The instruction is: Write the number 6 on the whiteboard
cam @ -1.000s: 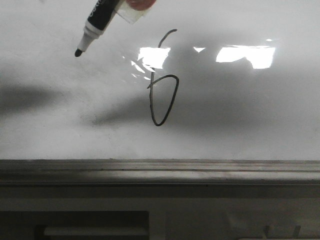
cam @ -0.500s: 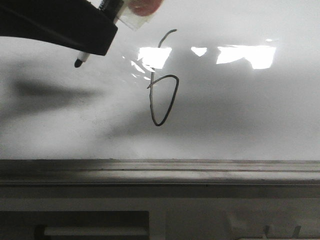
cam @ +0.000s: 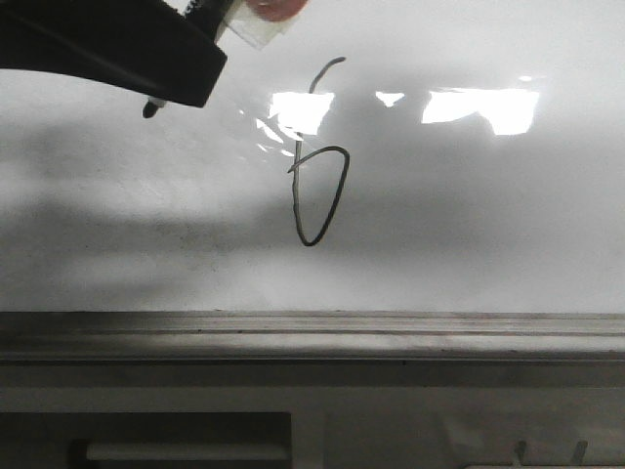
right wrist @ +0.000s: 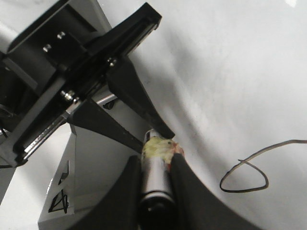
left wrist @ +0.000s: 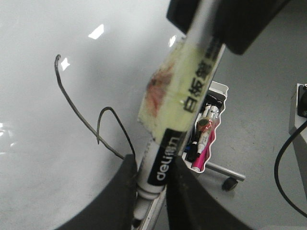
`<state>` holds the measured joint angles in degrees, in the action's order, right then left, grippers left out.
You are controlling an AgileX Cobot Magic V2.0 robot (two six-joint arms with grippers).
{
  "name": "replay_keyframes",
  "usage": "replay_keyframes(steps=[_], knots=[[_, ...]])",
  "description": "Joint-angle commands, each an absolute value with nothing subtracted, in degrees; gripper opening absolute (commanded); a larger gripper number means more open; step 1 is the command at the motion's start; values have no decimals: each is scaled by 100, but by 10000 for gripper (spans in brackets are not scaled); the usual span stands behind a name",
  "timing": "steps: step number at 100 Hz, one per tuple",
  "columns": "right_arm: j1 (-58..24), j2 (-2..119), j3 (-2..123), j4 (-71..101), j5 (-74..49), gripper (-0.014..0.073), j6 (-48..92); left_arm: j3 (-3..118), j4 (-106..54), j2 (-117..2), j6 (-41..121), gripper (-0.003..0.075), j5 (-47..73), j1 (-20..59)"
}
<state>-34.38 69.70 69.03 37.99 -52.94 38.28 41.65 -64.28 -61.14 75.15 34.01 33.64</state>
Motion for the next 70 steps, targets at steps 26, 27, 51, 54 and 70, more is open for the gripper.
replay_keyframes(steps=[26,27,51,54,70], knots=[[-3302,6833,7098,4179,-5094,501,3895,4367,-6703,-6011,7310,-20,3198,3389],[-3282,6822,7098,4179,-5095,500,3895,4367,-6703,-5999,7284,-20,3198,3389],[-2035,6332,6669,3928,-5324,454,3756,4094,-6321,-5480,5373,-20,2468,3378],[-1853,6241,6558,3928,-5335,454,3724,4024,-6321,-5402,4979,-20,2295,3378],[-1429,5725,5890,3938,-5286,454,3715,3733,-6364,-5271,3601,-20,1666,3378]])
